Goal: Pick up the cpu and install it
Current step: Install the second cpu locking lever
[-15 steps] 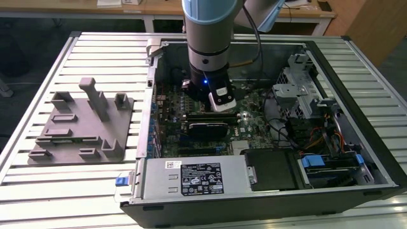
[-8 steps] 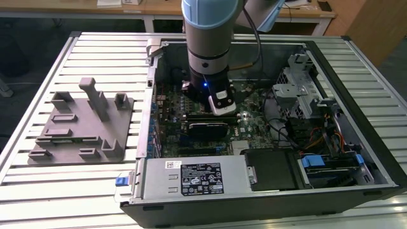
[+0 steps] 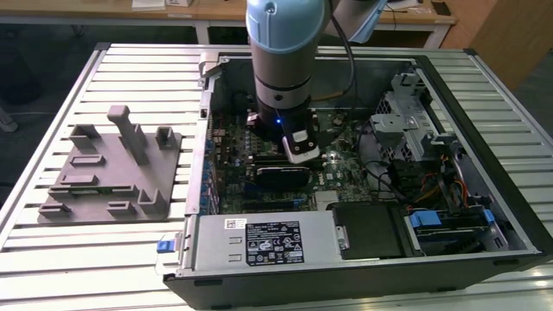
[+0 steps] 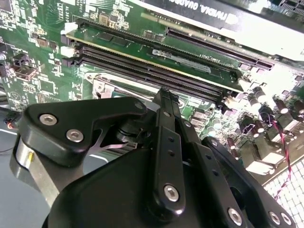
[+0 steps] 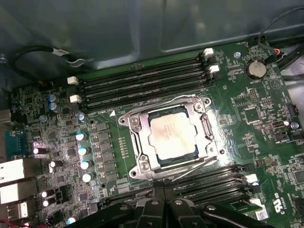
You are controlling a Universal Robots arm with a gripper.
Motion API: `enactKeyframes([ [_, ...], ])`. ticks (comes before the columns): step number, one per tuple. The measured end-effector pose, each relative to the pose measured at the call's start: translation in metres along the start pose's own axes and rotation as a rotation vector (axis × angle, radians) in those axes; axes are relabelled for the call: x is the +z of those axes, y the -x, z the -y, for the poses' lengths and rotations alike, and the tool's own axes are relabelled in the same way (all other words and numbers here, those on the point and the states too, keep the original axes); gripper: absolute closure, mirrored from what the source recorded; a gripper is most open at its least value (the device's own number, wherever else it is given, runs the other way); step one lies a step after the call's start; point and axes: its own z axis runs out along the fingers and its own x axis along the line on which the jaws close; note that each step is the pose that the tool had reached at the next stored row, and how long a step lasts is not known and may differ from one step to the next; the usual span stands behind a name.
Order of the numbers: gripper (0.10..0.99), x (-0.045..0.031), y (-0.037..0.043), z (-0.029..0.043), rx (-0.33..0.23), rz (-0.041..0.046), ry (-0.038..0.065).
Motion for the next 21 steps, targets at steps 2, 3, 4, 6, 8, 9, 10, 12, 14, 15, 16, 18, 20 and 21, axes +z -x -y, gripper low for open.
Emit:
enactKeyframes([
  [2, 0.980, 0.0017, -0.0003, 0.0011, 0.000, -0.0016, 0.005],
  [3, 0.980, 0.0026, -0.0004, 0.0013, 0.000, -0.0021, 0.005],
  [4, 0.980, 0.0035, -0.0004, 0.0016, 0.000, -0.0029, 0.005],
  [6, 0.980, 0.0052, -0.0006, 0.0021, 0.000, -0.0041, 0.005],
  [8, 0.980, 0.0067, -0.0007, 0.0024, 0.000, -0.0052, 0.005],
  [9, 0.980, 0.0071, -0.0008, 0.0026, -0.001, -0.0056, 0.007],
  [10, 0.980, 0.0076, -0.0010, 0.0028, -0.001, -0.0062, 0.008],
  [12, 0.980, 0.0084, -0.0014, 0.0030, -0.002, -0.0084, 0.017],
  [14, 0.980, 0.0089, -0.0023, 0.0033, -0.002, -0.0122, 0.031],
  [15, 0.980, 0.0090, -0.0031, 0.0036, -0.002, -0.0141, 0.038],
  [16, 0.980, 0.0092, -0.0039, 0.0038, -0.002, -0.0154, 0.042],
  [18, 0.980, 0.0097, -0.0050, 0.0043, -0.003, -0.0157, 0.044],
  [20, 0.980, 0.0103, -0.0057, 0.0052, -0.003, -0.0160, 0.044],
  [21, 0.980, 0.0106, -0.0059, 0.0058, -0.004, -0.0162, 0.044],
])
